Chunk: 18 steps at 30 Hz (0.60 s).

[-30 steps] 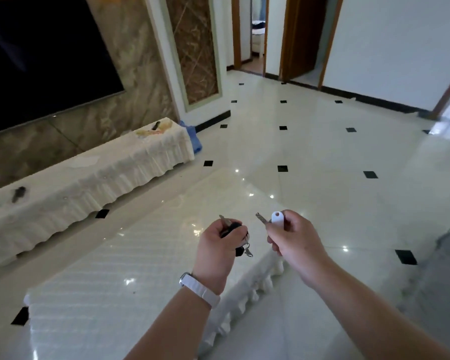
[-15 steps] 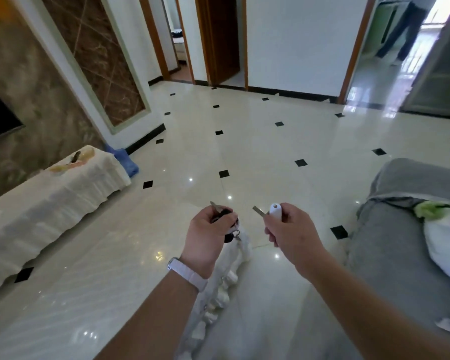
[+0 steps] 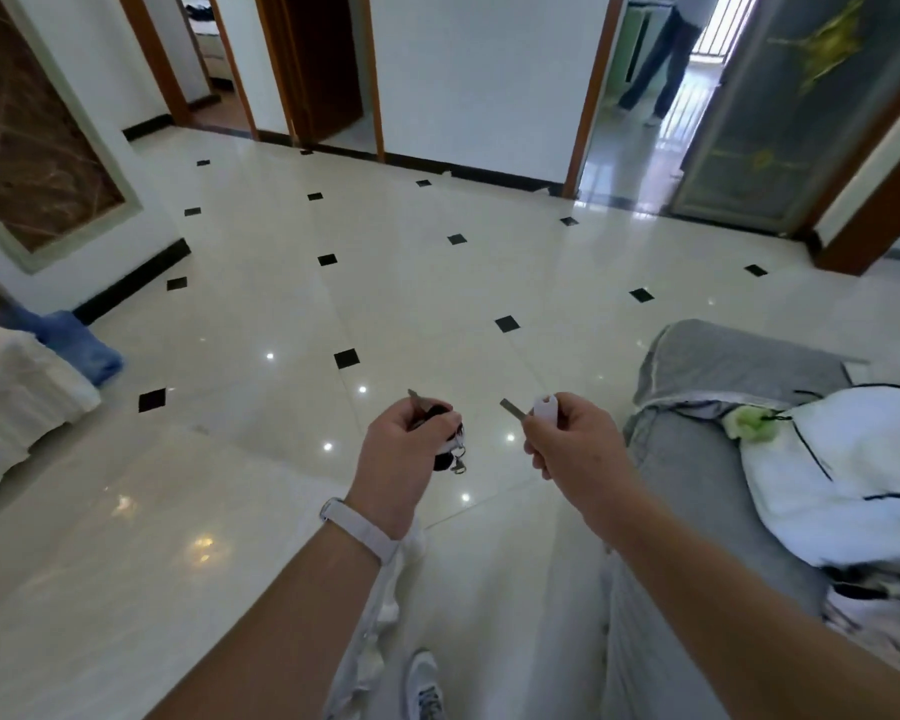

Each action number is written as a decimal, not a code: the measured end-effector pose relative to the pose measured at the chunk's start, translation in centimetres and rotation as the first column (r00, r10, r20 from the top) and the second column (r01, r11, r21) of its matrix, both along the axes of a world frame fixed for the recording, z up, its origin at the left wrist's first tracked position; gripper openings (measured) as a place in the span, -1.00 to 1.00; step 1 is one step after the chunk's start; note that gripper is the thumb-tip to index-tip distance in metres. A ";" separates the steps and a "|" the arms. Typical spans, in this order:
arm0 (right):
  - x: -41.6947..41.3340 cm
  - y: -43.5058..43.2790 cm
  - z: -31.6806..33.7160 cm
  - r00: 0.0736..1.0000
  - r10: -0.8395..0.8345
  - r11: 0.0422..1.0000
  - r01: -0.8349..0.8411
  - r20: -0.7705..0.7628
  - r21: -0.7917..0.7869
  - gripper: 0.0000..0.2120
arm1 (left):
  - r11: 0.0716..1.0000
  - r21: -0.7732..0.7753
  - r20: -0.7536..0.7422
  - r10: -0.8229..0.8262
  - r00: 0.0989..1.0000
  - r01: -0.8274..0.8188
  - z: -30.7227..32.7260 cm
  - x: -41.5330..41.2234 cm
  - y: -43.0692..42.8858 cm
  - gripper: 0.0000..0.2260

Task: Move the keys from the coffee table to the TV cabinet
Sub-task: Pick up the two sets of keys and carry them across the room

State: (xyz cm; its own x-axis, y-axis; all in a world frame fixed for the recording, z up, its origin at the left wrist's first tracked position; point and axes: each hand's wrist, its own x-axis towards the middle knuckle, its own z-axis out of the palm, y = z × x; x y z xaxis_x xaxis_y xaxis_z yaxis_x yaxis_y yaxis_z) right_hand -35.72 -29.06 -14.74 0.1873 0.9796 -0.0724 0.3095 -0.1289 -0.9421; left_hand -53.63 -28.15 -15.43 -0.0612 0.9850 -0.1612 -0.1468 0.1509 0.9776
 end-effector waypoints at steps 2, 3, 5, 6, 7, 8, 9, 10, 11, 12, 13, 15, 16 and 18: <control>-0.5 3.1 0.7 1.000 -0.016 1.000 0.016 0.024 0.007 -0.76 | 1.000 0.005 0.027 -0.028 0.999 0.028 0.5 -0.4 3.4 -0.85; -0.8 4.5 1.1 0.999 -0.028 1.000 0.027 0.032 0.016 -0.75 | 0.999 0.018 0.035 -0.044 0.998 0.044 0.8 -0.6 5.1 -0.83; -1.1 6.9 1.7 0.998 -0.054 0.998 0.053 0.041 0.033 -0.74 | 0.997 0.035 0.012 -0.072 0.997 0.071 1.3 -0.9 8.4 -0.81; -1.3 7.9 2.0 0.996 -0.065 0.997 0.063 0.053 0.039 -0.73 | 0.996 0.042 -0.003 -0.080 0.997 0.080 1.6 -1.0 9.8 -0.82; -1.3 8.9 2.2 0.995 -0.070 0.997 0.067 0.077 0.042 -0.73 | 0.995 0.051 -0.009 -0.083 0.997 0.083 1.8 -1.1 11.1 -0.85; -1.2 10.0 2.4 0.992 -0.069 0.997 0.065 0.108 0.040 -0.73 | 0.994 0.064 -0.004 -0.085 0.996 0.085 2.1 -1.2 12.3 -0.88; -1.1 11.0 2.6 0.989 -0.062 0.998 0.058 0.131 0.033 -0.74 | 0.993 0.078 0.006 -0.089 0.996 0.089 2.3 -1.4 13.4 -0.89; -1.1 12.1 2.8 0.989 -0.055 0.998 0.052 0.138 0.022 -0.75 | 0.991 0.095 0.010 -0.095 0.995 0.094 2.4 -1.6 14.3 -0.89; -1.1 13.2 3.0 0.990 -0.049 0.999 0.048 0.132 0.013 -0.75 | 0.989 0.107 0.008 -0.099 0.995 0.098 2.6 -1.9 15.2 -0.89; -1.1 14.3 3.2 0.991 -0.047 0.999 0.046 0.123 0.010 -0.74 | 0.988 0.117 -0.004 -0.097 0.995 0.097 2.6 -2.2 16.0 -0.91; -1.1 15.4 3.3 0.992 -0.043 0.999 0.042 0.115 0.012 -0.74 | 0.988 0.124 -0.024 -0.089 0.996 0.091 2.5 -2.5 16.9 -0.94; -1.4 17.5 3.3 0.995 -0.028 0.999 0.025 0.097 0.024 -0.74 | 0.989 0.131 -0.066 -0.055 0.996 0.063 2.3 -2.9 18.6 -0.96; -1.5 18.5 3.0 0.996 -0.018 0.999 0.015 0.092 0.030 -0.74 | 0.991 0.127 -0.071 -0.040 0.997 0.049 2.1 -2.9 19.5 -0.96; -1.7 20.6 2.3 0.996 -0.005 1.000 0.003 0.086 0.031 -0.74 | 0.993 0.111 -0.074 -0.028 0.997 0.036 1.8 -2.9 21.3 -0.94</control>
State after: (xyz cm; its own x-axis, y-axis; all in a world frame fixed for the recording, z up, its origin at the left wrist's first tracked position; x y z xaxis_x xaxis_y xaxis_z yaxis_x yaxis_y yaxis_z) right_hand -37.37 -8.48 -12.39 0.1954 0.9804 -0.0255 0.3895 -0.1015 -0.9154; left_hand -56.57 -6.86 -13.58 -0.0372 0.9983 -0.0457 -0.0716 0.0430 0.9965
